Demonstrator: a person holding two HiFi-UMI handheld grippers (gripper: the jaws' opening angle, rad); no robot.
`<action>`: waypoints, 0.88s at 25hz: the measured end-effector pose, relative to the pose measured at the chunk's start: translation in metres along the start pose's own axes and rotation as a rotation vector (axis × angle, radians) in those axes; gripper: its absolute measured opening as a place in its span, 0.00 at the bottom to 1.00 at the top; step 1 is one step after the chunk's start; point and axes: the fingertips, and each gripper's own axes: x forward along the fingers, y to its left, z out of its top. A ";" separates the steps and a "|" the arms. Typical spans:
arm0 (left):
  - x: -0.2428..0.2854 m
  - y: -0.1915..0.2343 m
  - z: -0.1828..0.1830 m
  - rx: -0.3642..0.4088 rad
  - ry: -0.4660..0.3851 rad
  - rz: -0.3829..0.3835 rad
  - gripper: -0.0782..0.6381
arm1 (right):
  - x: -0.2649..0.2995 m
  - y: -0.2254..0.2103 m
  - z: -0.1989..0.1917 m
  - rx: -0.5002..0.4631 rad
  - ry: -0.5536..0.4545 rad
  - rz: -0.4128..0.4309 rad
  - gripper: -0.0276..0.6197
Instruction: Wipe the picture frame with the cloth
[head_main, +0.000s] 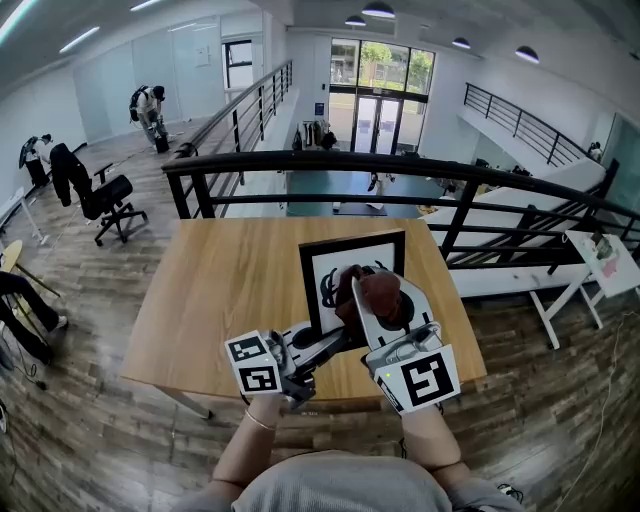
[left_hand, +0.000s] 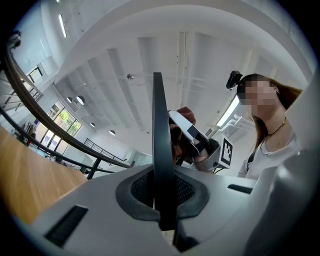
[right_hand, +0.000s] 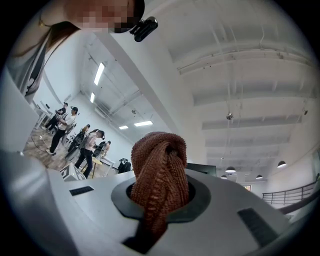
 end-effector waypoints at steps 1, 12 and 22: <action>0.000 -0.001 0.001 0.002 0.001 0.000 0.13 | -0.002 0.002 -0.002 0.004 0.005 0.003 0.11; -0.003 -0.004 0.002 -0.003 -0.015 0.009 0.13 | -0.019 0.020 -0.023 0.072 0.061 0.045 0.11; -0.006 0.004 0.004 -0.011 -0.017 0.007 0.13 | -0.023 0.038 -0.052 0.125 0.121 0.083 0.11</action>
